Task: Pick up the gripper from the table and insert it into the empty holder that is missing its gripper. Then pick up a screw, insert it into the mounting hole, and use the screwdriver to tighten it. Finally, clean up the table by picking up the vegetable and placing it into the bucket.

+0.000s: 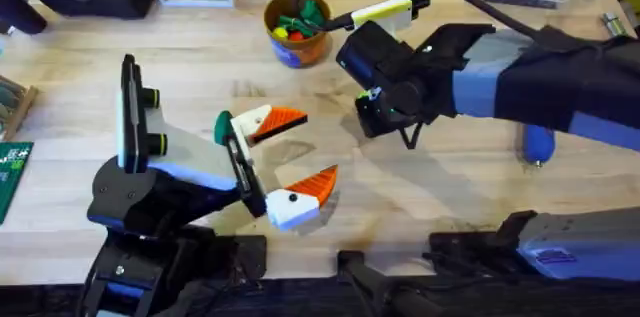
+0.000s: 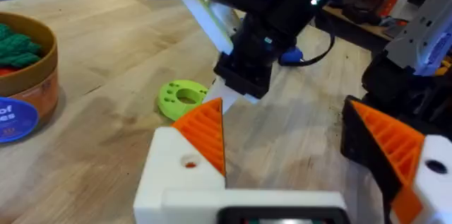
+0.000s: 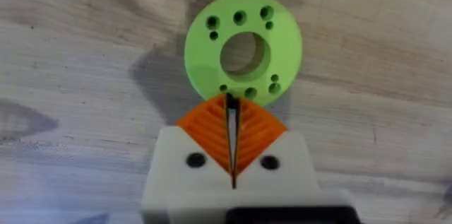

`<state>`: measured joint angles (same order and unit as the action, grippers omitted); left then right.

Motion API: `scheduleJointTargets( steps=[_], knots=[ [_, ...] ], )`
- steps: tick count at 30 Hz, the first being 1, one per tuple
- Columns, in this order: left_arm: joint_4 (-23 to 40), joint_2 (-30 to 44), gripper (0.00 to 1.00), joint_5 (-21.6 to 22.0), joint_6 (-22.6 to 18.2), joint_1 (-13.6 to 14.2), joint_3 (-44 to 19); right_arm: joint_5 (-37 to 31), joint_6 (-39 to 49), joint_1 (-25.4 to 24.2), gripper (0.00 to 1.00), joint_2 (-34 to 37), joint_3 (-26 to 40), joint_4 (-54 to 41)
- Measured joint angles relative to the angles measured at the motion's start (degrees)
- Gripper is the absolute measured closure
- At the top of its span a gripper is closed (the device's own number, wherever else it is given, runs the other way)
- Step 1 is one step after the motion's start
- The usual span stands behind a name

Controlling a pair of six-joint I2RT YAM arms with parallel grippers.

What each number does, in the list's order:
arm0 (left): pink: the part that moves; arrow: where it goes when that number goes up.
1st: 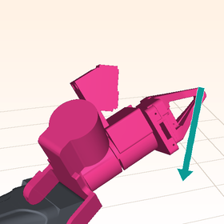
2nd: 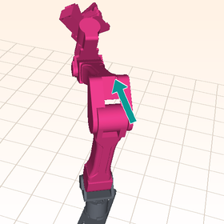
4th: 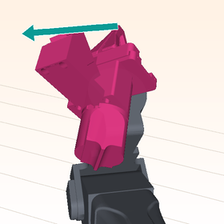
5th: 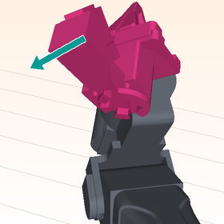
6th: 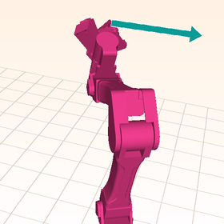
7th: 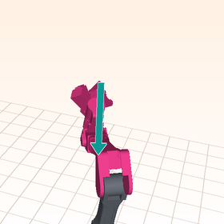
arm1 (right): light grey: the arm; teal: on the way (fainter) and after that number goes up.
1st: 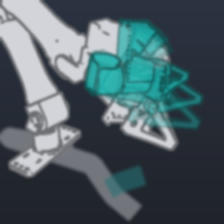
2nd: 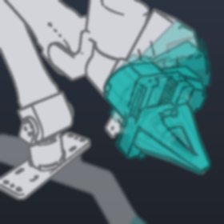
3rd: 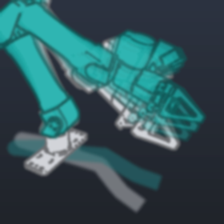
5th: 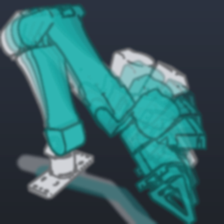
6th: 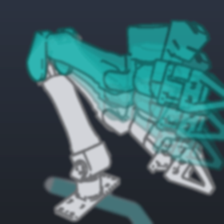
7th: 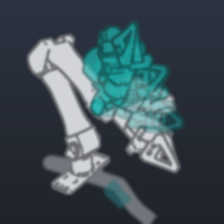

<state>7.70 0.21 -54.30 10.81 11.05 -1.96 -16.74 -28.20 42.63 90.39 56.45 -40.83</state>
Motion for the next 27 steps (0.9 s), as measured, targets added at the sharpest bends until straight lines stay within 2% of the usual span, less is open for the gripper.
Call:
scheduleJointTargets(
  steps=[14,21,27],
  knots=[
    [0.0,0.0,0.015,0.0,0.0,0.0,0.0,-0.56,0.42,-0.02,0.993,-0.01,0.09,-0.94],
    [0.0,0.0,0.015,0.0,0.0,0.0,0.0,-0.52,3.07,-0.02,0.993,-6.11,1.25,-3.22],
    [0.0,0.0,0.015,0.0,0.0,0.0,0.0,0.33,5.86,-0.06,0.993,-8.41,5.83,-9.3]
  ],
)
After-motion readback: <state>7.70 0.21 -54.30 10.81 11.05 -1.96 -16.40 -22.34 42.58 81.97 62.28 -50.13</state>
